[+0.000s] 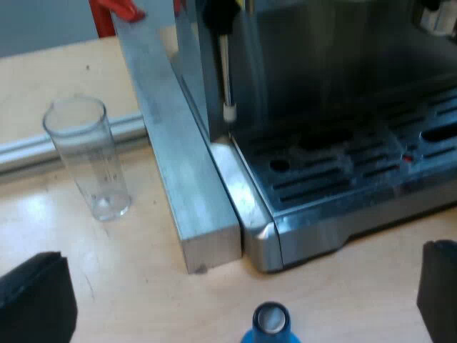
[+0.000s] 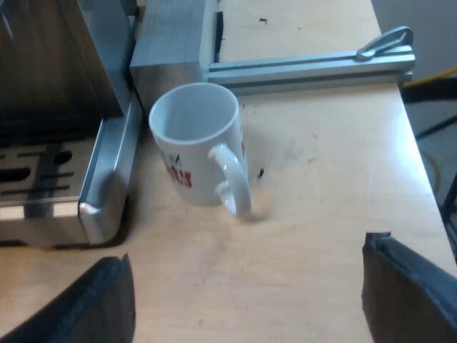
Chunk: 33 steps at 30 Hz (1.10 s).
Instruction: Grind coffee beans and then tamp
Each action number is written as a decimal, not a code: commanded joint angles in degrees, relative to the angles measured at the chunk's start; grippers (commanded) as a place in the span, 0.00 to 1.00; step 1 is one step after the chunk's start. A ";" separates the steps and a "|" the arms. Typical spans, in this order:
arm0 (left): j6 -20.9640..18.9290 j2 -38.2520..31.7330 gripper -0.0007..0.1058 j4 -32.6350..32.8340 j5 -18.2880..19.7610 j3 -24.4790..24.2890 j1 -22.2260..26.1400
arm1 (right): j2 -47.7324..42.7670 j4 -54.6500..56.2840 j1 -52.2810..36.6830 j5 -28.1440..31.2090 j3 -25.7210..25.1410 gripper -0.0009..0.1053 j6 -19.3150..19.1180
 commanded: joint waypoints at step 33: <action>2.66 9.01 0.95 -4.23 7.03 -4.63 -24.60 | 37.33 4.27 31.51 -8.83 -19.30 0.64 10.98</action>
